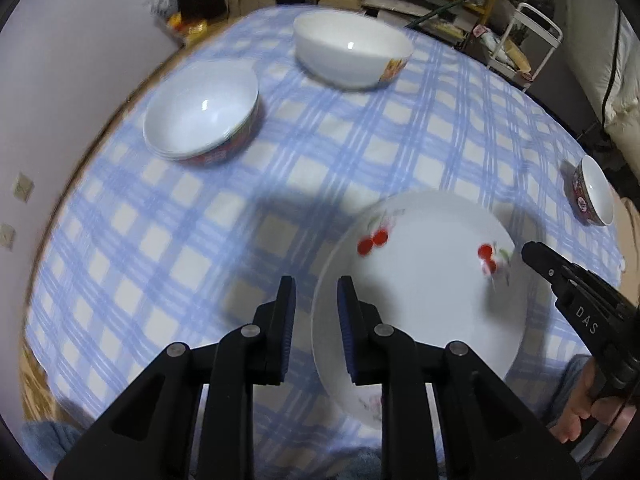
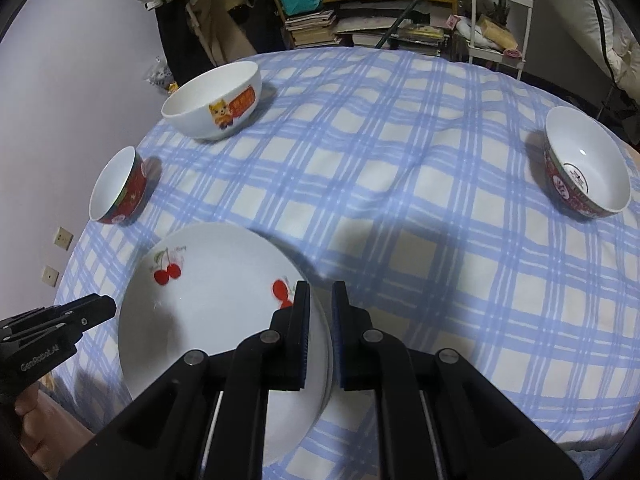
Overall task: Organize plates and bowls
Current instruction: 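Lower the plate onto the stacked plates and open both grippers, then move both grippers to a plain white bowl and grip its rim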
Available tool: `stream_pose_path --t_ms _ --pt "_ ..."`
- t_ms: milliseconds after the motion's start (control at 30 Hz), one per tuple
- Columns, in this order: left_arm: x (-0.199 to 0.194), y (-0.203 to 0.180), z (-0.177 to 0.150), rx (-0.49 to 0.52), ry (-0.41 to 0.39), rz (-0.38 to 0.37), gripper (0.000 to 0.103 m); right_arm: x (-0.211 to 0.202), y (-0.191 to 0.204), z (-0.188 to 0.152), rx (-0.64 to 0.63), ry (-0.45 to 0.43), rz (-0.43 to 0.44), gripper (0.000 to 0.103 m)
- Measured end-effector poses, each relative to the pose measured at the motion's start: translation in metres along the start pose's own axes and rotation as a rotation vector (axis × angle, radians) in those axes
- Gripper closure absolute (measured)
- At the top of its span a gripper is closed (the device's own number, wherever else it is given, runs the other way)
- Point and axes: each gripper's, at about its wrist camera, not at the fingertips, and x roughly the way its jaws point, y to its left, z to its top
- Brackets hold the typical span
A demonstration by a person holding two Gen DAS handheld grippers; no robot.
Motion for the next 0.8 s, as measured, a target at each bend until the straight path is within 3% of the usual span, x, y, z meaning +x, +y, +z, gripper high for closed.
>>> stream_pose_path --t_ms 167,233,300,367,433,533,667,800 --pt "-0.002 -0.001 0.025 -0.016 -0.030 -0.014 0.071 0.004 0.010 0.017 -0.039 0.000 0.014 0.091" --pt "-0.002 0.001 0.037 -0.002 -0.049 0.010 0.058 0.005 0.012 0.026 -0.034 -0.009 0.035 0.091" --pt "-0.005 0.004 0.051 0.005 -0.087 0.048 0.052 0.008 0.016 0.038 -0.030 -0.012 0.047 0.088" --pt "-0.008 0.007 0.065 -0.004 -0.111 0.067 0.038 0.010 0.018 0.049 -0.029 -0.020 0.060 0.076" --pt "-0.010 0.011 0.080 -0.011 -0.126 0.077 0.032 0.014 0.023 0.065 -0.037 -0.032 0.075 0.061" --pt "-0.012 0.016 0.103 -0.002 -0.148 0.115 0.027 0.018 0.031 0.091 -0.062 -0.058 0.076 0.052" --pt "-0.010 0.021 0.131 0.012 -0.181 0.169 0.021 0.020 0.041 0.129 -0.078 -0.101 0.089 0.030" --pt "-0.003 0.027 0.155 0.014 -0.193 0.192 0.021 0.023 0.047 0.164 -0.100 -0.141 0.100 0.023"
